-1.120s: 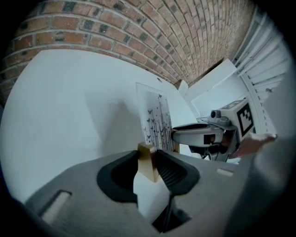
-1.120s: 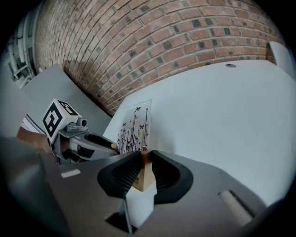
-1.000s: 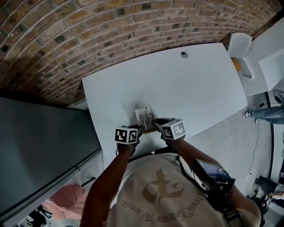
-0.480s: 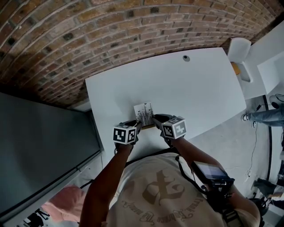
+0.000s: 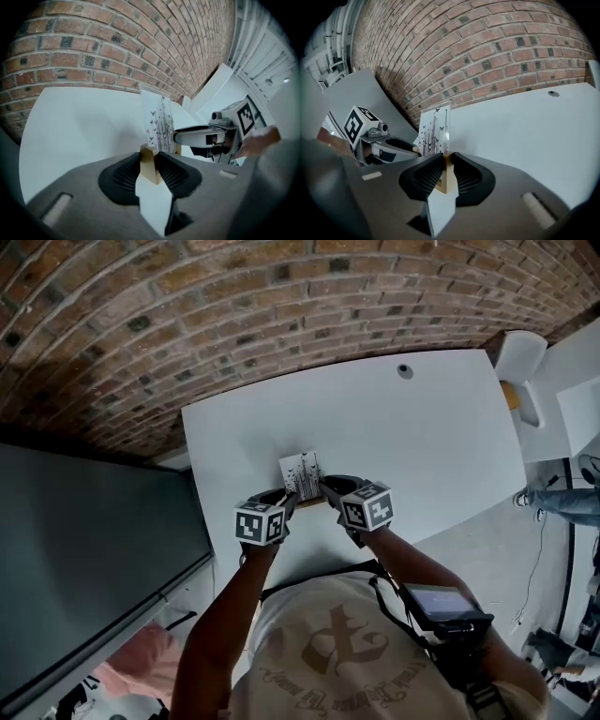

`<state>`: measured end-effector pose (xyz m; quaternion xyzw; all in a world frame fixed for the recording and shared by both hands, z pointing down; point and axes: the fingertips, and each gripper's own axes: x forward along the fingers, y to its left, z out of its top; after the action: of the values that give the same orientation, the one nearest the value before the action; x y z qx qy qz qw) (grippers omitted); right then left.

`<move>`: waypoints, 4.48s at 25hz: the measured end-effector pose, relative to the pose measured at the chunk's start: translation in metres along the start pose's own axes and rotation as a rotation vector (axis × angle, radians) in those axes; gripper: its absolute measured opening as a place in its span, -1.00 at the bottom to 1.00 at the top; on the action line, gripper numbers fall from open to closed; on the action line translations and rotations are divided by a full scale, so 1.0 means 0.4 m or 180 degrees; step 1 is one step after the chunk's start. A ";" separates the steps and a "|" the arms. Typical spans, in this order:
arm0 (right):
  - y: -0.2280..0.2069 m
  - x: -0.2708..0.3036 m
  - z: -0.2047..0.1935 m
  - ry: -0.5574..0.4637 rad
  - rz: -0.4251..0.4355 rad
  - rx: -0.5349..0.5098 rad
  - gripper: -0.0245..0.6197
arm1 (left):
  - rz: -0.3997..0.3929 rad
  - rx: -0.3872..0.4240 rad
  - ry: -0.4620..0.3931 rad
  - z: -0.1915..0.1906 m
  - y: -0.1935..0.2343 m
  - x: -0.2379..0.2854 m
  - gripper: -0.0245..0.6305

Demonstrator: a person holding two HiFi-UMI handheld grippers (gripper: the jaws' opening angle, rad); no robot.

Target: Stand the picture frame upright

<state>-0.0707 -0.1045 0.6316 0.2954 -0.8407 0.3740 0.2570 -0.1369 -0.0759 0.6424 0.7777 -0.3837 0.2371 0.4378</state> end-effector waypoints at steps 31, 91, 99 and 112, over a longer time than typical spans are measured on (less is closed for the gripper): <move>-0.212 0.199 0.334 -0.0143 0.0033 -0.0445 -0.69 | 0.0425 0.0224 -0.0455 0.349 0.201 0.151 -0.55; -0.535 0.272 0.594 -0.0900 -0.0267 -0.0868 -0.62 | 0.1104 0.1293 -0.0687 0.679 0.289 0.428 -0.47; -0.519 0.240 0.607 -0.0982 -0.0187 -0.0842 -0.62 | 0.1149 0.1220 -0.0706 0.674 0.279 0.394 -0.47; -0.445 0.138 0.557 -0.1070 -0.0078 -0.0915 -0.90 | 0.1070 0.1022 -0.0908 0.599 0.179 0.280 -0.66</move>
<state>-0.0335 -0.3924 0.6214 0.3241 -0.9127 0.1926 0.1573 -0.1202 -0.3493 0.6363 0.7880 -0.5228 0.2523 0.2049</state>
